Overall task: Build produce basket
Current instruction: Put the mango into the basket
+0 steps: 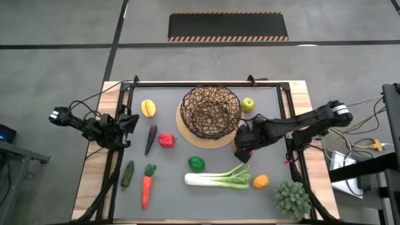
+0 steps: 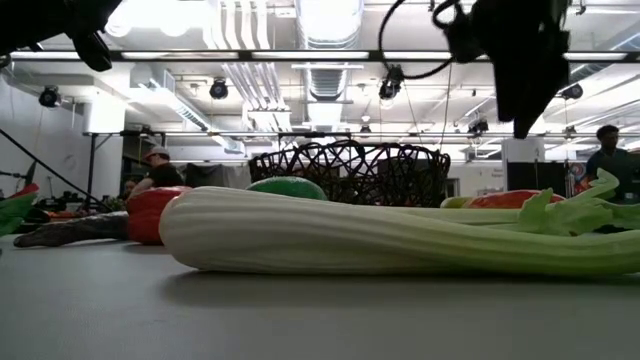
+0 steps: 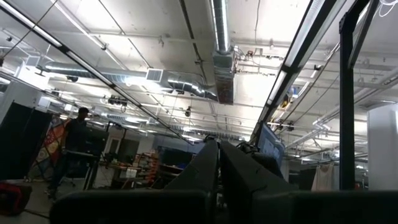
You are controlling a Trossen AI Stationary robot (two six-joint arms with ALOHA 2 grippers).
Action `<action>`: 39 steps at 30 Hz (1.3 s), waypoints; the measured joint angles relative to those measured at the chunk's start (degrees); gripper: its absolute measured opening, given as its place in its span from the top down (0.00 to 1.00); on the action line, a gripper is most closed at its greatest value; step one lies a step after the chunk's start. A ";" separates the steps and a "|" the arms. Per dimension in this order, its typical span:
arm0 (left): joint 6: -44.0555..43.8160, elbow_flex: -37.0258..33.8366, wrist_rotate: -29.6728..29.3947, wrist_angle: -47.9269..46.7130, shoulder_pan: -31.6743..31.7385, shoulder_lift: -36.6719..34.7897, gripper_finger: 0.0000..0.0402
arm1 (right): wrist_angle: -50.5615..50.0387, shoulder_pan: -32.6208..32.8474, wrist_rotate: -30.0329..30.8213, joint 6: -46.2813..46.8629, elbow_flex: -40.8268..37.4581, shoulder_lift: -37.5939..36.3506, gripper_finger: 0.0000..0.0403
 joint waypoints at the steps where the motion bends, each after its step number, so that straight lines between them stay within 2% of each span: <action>1: 0.01 0.00 0.00 0.00 0.00 0.00 1.00 | 0.16 0.24 0.45 -0.55 0.23 1.07 0.18; 14: 0.04 0.00 -0.08 0.00 0.00 0.02 1.00 | 2.98 0.35 1.00 -3.95 -2.94 8.40 0.18; 21: 0.04 0.00 -0.10 0.00 0.00 0.02 1.00 | 12.03 0.33 1.05 -4.51 -9.07 8.54 0.18; 28: 0.11 0.00 -0.12 -0.02 0.00 0.02 1.00 | 14.39 0.33 1.04 -2.93 -12.25 8.54 0.20; 31: 1.34 0.00 -0.12 -0.02 0.00 0.02 1.00 | 14.41 0.33 0.96 -2.39 -12.78 8.54 0.25; 37: 1.46 0.00 -0.13 -0.02 0.00 0.02 1.00 | 14.48 0.33 0.91 -1.89 -12.73 8.51 0.44; 39: 1.48 0.00 -0.12 -0.02 0.00 0.02 1.00 | 14.61 0.33 0.84 -1.89 -12.61 8.51 0.46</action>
